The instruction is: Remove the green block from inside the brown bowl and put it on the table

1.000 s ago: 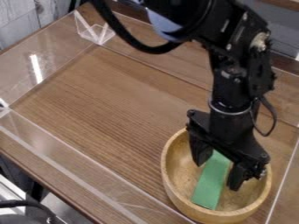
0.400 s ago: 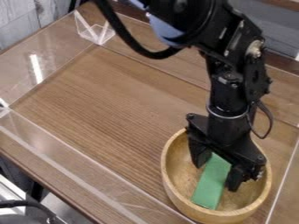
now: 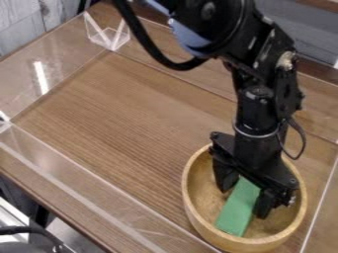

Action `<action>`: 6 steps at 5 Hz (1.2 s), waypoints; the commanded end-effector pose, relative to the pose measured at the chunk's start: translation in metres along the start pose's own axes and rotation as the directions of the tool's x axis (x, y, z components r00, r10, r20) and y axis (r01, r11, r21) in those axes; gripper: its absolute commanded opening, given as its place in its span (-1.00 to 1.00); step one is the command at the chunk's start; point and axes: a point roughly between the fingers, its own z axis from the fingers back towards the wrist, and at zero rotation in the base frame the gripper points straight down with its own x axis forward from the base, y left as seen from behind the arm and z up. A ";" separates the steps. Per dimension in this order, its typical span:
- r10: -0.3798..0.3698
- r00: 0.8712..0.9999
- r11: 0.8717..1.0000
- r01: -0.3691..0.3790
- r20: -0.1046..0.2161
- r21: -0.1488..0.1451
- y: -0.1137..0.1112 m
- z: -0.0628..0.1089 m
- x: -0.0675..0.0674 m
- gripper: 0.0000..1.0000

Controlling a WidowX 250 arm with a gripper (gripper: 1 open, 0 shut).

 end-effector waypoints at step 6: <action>0.048 0.998 0.999 -0.047 0.032 -0.021 0.000 0.037 0.000 -1.00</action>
